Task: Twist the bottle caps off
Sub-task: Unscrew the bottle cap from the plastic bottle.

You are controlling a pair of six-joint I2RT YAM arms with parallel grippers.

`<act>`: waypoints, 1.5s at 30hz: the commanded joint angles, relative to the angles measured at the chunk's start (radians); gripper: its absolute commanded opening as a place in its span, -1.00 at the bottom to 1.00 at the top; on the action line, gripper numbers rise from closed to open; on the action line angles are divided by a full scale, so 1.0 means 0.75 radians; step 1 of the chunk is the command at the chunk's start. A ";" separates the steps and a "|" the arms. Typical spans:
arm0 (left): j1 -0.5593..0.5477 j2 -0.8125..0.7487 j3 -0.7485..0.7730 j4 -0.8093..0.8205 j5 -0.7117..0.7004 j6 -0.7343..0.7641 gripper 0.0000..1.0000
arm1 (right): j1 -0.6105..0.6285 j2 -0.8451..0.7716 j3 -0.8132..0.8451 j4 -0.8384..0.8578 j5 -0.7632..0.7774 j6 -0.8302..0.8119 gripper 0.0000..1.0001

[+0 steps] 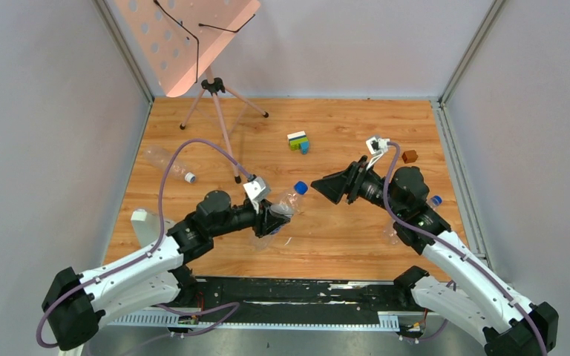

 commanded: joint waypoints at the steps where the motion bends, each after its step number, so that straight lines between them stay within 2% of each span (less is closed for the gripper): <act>1: -0.174 0.040 0.053 0.179 -0.525 -0.082 -1.00 | 0.077 0.046 0.074 0.041 0.271 0.247 0.36; 5: -0.271 0.095 0.088 0.190 -0.765 -0.123 -1.00 | 0.162 0.116 0.112 0.004 0.424 0.265 0.36; 9: -0.317 0.126 0.136 0.166 -0.870 -0.142 -1.00 | 0.249 0.183 0.123 0.052 0.535 0.244 0.34; 14: -0.343 0.161 0.153 0.177 -0.889 -0.146 -1.00 | 0.279 0.264 0.156 0.116 0.619 0.222 0.20; 19: -0.349 0.168 0.149 0.171 -0.900 -0.158 -1.00 | 0.281 0.301 0.181 0.147 0.672 0.189 0.16; 24: -0.351 0.183 0.156 0.150 -0.912 -0.169 -1.00 | 0.282 0.358 0.234 0.149 0.668 0.171 0.20; 32: -0.351 0.190 0.161 0.146 -0.929 -0.172 -1.00 | 0.284 0.411 0.260 0.153 0.643 0.174 0.05; 36: -0.351 0.189 0.158 0.150 -0.936 -0.169 -1.00 | 0.289 0.426 0.259 0.149 0.636 0.175 -0.11; 39: -0.351 0.203 0.164 0.145 -0.920 -0.174 -1.00 | 0.288 0.430 0.263 0.150 0.622 0.157 -0.40; 41: -0.351 0.210 0.167 0.140 -0.919 -0.178 -1.00 | 0.291 0.433 0.266 0.146 0.610 0.145 -0.55; 43: -0.351 0.218 0.173 0.133 -0.919 -0.185 -1.00 | 0.299 0.432 0.257 0.147 0.609 0.145 -0.61; 45: -0.351 0.226 0.182 0.129 -0.923 -0.186 -1.00 | 0.305 0.434 0.245 0.151 0.609 0.144 -0.81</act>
